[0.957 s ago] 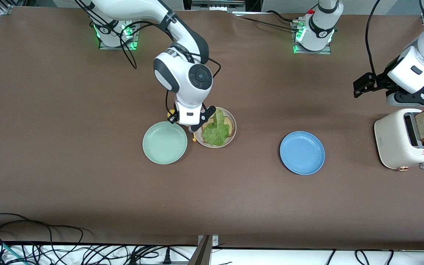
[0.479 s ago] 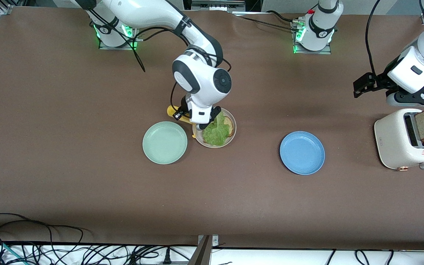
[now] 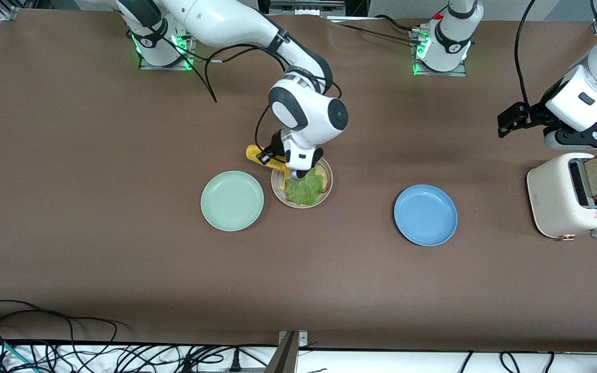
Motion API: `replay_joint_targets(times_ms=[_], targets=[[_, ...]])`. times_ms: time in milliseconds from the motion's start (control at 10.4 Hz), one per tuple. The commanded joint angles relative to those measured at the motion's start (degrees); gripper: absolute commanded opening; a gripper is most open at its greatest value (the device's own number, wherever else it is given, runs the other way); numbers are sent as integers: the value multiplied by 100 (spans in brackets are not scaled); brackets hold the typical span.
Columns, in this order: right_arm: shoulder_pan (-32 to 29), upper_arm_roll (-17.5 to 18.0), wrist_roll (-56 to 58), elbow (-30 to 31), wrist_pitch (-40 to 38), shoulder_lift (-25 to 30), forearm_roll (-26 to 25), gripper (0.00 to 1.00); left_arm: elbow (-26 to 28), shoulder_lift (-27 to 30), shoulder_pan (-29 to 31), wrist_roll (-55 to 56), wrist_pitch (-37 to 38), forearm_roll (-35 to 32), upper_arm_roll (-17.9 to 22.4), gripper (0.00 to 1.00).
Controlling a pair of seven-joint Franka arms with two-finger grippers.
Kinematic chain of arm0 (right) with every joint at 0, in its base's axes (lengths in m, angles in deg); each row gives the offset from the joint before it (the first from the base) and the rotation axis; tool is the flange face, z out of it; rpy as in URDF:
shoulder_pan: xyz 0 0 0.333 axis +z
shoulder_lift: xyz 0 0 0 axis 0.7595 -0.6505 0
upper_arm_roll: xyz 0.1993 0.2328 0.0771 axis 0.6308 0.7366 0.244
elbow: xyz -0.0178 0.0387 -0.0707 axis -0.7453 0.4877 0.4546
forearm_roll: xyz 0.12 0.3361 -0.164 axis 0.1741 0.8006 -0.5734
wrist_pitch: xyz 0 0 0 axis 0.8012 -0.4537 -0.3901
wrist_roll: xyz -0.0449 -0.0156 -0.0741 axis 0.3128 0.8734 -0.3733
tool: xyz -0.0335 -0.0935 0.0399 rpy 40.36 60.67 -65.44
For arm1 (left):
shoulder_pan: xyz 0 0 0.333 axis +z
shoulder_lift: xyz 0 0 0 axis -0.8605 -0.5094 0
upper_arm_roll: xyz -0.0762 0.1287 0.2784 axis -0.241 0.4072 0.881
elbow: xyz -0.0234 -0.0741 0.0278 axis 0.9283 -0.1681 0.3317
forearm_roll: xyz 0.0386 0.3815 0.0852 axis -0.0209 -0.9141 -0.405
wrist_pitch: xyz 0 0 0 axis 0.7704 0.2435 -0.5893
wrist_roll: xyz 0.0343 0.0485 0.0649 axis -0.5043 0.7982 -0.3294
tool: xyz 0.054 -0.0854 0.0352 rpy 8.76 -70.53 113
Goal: Make sandwich on beige plate with both arms
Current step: 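Hold the bottle nozzle over the lettuce on the toast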
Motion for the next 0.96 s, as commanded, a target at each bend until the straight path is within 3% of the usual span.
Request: replay_joint_targets(times_ms=[0,862], targets=[[198,-76,-18,-472,-296,-382,-225,0,-160,-66,-13,-101,91,-47,9,100],[154,-76,457,-472,-481,-401,-374,0,-160,-66,-13,-101,83,-56,9,100]])
